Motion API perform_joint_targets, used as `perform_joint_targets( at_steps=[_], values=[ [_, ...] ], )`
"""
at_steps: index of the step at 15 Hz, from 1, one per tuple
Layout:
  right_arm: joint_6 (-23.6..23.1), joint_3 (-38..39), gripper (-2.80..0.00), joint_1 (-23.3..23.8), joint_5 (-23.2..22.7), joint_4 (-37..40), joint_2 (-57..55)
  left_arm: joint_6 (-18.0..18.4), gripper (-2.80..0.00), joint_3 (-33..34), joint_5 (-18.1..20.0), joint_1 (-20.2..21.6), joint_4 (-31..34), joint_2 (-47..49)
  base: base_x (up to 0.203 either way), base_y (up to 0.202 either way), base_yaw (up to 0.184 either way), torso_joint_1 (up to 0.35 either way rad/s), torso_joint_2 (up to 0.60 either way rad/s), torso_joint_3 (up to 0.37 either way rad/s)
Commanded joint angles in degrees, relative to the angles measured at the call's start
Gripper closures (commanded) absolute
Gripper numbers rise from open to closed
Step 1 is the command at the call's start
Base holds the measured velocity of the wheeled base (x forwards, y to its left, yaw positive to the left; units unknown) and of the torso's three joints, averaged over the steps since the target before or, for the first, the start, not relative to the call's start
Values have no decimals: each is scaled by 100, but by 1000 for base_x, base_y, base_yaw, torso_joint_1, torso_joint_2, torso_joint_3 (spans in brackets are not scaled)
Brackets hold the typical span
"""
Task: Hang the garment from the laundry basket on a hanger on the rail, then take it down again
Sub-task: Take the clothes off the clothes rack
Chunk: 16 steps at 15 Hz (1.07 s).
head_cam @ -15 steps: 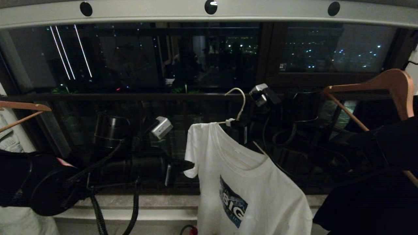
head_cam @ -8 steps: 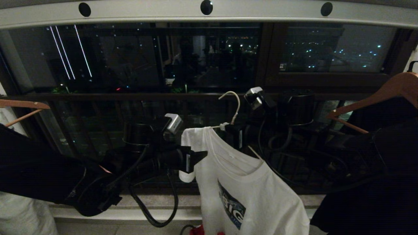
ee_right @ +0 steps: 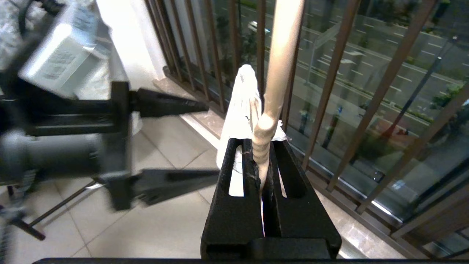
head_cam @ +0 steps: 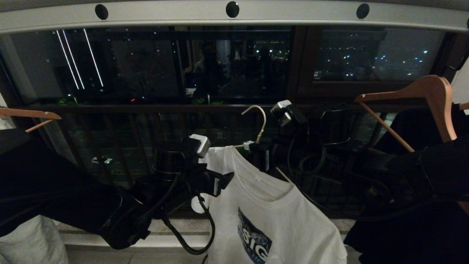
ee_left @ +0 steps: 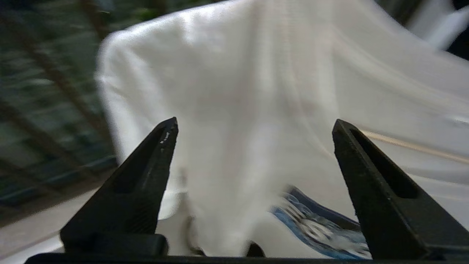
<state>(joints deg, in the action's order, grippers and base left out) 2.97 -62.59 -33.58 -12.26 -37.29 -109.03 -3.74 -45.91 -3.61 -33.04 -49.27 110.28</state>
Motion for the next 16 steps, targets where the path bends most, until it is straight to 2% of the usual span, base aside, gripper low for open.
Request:
perform_joint_targets(
  at_steps=[1,4,9,10,13,16],
  values=[
    [1,18,0,-8,-5,-24,40,33,-280,-28,-86,-1,-124,61,0,0,0,0,0,0],
    [-7,29,0,-18,-4,-24,57,57,-280,25,-233,1,-959,260,0,0,0,0,0,0],
    [-7,54,0,-44,-4,-24,83,128,-280,47,-263,8,-1014,328,0,0,0,0,0,0],
    [-7,45,0,-44,-4,-24,83,144,-280,38,-371,8,-1014,323,0,0,0,0,0,0],
    [-7,45,0,-44,5,-33,72,608,-280,-3,-720,82,-1099,451,0,0,0,0,0,0],
    [-7,10,0,-35,66,-41,57,747,-280,21,-764,137,-1471,521,0,0,0,0,0,0]
  ],
)
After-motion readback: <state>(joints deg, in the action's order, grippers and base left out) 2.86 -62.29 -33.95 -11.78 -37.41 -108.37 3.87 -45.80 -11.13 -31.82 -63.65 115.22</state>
